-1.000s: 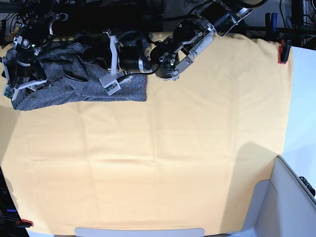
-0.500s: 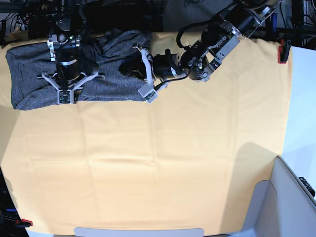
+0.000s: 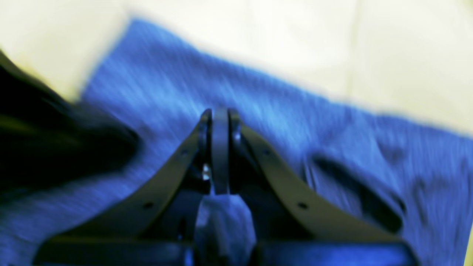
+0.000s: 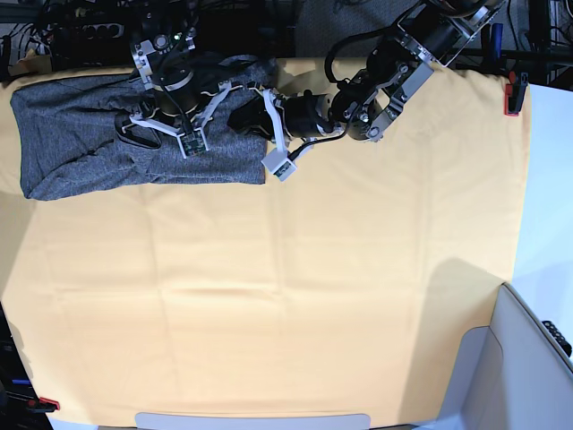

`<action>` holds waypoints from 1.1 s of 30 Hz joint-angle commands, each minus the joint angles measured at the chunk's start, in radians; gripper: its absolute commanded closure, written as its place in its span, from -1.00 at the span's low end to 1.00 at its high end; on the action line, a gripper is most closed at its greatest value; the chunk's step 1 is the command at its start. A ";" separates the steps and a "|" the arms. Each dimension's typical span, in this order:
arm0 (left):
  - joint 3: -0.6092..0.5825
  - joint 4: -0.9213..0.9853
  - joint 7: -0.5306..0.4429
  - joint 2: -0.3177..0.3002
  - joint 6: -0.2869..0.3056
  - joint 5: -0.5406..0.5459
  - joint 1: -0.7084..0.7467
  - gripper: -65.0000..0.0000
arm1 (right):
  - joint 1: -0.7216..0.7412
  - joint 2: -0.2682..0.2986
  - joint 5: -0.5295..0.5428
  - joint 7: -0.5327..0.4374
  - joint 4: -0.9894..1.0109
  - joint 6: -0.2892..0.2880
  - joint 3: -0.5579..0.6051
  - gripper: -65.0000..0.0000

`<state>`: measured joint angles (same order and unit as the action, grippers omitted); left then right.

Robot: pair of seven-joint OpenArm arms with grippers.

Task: Fold the T-shirt properly
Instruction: 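Lay the end down and press it with both grippers, then hold the folded bundle with the left gripper, regrasp with the right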

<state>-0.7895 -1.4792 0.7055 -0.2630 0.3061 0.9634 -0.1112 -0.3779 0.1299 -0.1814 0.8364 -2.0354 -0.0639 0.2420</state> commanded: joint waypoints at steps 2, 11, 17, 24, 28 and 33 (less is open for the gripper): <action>0.006 -0.011 -0.010 0.001 0.008 0.012 -0.014 0.99 | 0.004 0.001 -0.003 0.033 -0.018 0.003 -0.028 1.00; -0.003 -0.013 -0.010 0.003 0.008 0.012 -0.011 0.99 | 0.055 0.001 -0.007 0.140 -0.001 0.003 -0.208 1.00; -0.005 -0.036 -0.004 0.006 0.008 0.013 0.028 0.99 | 0.162 0.003 -0.008 0.176 0.075 0.002 -0.326 1.00; -0.034 -0.140 0.024 0.001 0.008 0.013 0.043 0.99 | 0.198 0.027 0.000 0.174 0.084 0.000 -0.327 1.00; -0.032 -0.168 0.112 0.001 0.012 0.013 0.040 0.99 | 0.178 0.014 0.004 0.174 0.012 -0.006 -0.326 1.00; -0.032 -0.193 0.159 -0.012 0.012 0.013 0.001 0.99 | 0.138 -0.005 0.148 0.174 -0.012 -0.017 -0.327 1.00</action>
<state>-0.8276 -1.6524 0.8822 -0.2680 0.3130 0.9565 -0.0982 -0.2489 0.1173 -0.0185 1.0302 -2.0304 -0.0845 -0.0799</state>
